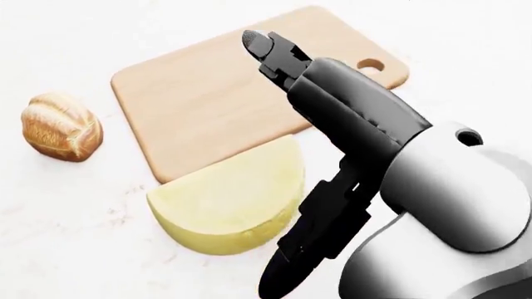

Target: Place the bread and cheese on the cutting board.

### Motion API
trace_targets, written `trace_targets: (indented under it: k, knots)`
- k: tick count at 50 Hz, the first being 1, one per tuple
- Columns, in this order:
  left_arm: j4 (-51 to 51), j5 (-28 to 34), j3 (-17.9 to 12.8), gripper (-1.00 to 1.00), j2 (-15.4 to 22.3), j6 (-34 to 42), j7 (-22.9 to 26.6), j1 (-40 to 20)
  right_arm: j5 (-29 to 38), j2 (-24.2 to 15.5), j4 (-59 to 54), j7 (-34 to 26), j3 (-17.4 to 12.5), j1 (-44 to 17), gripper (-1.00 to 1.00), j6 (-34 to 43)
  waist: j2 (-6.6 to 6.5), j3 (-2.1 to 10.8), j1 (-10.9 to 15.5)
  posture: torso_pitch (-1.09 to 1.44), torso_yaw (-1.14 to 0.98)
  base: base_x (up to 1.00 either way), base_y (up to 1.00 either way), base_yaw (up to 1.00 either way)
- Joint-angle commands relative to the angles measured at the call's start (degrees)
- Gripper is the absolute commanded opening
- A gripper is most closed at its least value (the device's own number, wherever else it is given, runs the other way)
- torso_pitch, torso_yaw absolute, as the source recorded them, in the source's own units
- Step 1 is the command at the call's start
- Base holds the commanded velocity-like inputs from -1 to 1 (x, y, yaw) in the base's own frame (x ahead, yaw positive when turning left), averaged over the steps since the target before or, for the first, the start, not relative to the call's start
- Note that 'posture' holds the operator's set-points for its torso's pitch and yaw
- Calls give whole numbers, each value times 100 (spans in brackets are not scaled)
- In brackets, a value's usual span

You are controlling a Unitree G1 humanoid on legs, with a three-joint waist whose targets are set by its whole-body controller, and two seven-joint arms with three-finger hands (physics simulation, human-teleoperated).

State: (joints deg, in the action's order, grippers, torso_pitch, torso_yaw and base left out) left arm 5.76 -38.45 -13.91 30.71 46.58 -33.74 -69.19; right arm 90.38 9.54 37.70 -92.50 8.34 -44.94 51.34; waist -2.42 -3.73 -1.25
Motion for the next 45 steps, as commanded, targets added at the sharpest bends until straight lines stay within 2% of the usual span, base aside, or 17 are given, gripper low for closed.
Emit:
trace_targets:
  k: [1,5,12,22,25,28,36,45]
  knots:
    - [-179,22,-70,100,86,-143,22,-198,-19,48,86,0,103,14,100,-186,-29,163,2,0,0,0,0,0]
    - [-194,26,-71,100,75,-142,28,-191,-39,129,133,0,190,336,100,-360,-56,167,-4,0,0,0,0,0]
    - [-219,19,-79,100,74,-134,23,-180,-31,319,107,0,116,486,100,-604,-91,166,-12,0,0,0,0,0]
    - [-249,-18,-93,100,90,-107,2,-175,-207,365,6,189,50,649,100,-782,-95,170,-15,0,0,0,0,0]
    - [-263,-29,-84,100,90,-95,-11,-177,-212,358,-43,224,54,592,100,-802,-95,178,-15,0,0,0,0,0]
    - [-267,-31,-81,100,92,-92,-15,-182,-147,321,-128,142,-28,283,100,-783,-99,176,-15,0,0,0,0,0]
    - [-253,-24,-78,100,89,-106,-2,-186,-48,308,-640,40,53,-237,100,-1185,-101,178,-38,0,0,0,0,0]
    - [-310,-58,-85,100,87,-70,-31,-177,-477,358,-1202,581,66,-88,100,-1512,-99,192,-40,0,0,0,0,0]
